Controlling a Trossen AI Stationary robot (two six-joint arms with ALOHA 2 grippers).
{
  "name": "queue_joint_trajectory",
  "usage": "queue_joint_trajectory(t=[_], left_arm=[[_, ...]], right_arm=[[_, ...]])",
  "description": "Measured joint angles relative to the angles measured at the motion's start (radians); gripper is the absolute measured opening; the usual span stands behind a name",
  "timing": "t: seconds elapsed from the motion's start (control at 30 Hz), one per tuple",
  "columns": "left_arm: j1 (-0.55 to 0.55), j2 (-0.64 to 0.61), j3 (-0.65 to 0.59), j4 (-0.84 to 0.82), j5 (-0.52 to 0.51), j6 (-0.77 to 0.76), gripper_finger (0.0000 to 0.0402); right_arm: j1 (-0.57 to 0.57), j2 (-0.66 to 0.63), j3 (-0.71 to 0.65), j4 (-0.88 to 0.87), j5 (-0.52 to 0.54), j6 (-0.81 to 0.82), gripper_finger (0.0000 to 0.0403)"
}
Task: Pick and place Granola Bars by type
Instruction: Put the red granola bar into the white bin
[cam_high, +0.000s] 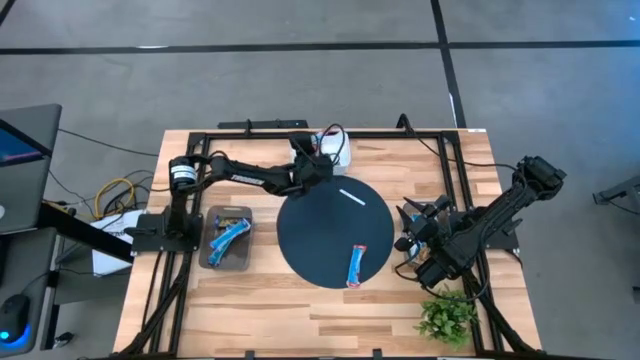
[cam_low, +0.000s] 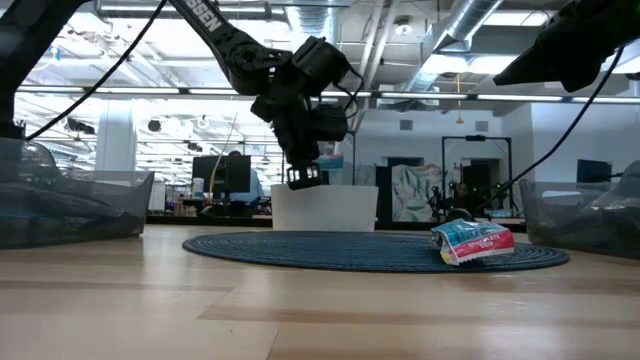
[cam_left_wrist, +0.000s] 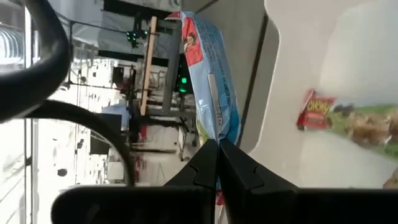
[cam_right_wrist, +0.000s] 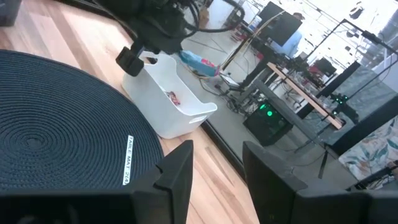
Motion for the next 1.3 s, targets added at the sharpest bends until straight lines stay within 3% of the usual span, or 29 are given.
queue_joint_trajectory(t=[0.43,0.9,1.3], left_arm=[[-0.021,0.0,0.0,-0.096,0.004,-0.057,0.0004],[-0.023,0.0,0.0,-0.094,-0.041,-0.057,0.0147],[-0.056,0.0,0.0,-0.094,-0.084,-0.033,0.0165]], right_arm=[[0.0,0.0,0.0,0.011,0.0,0.0,0.0134],[0.0,0.0,0.0,0.016,0.0,0.0,0.0133],[0.0,0.0,0.0,0.067,-0.006,-0.024,0.0133]])
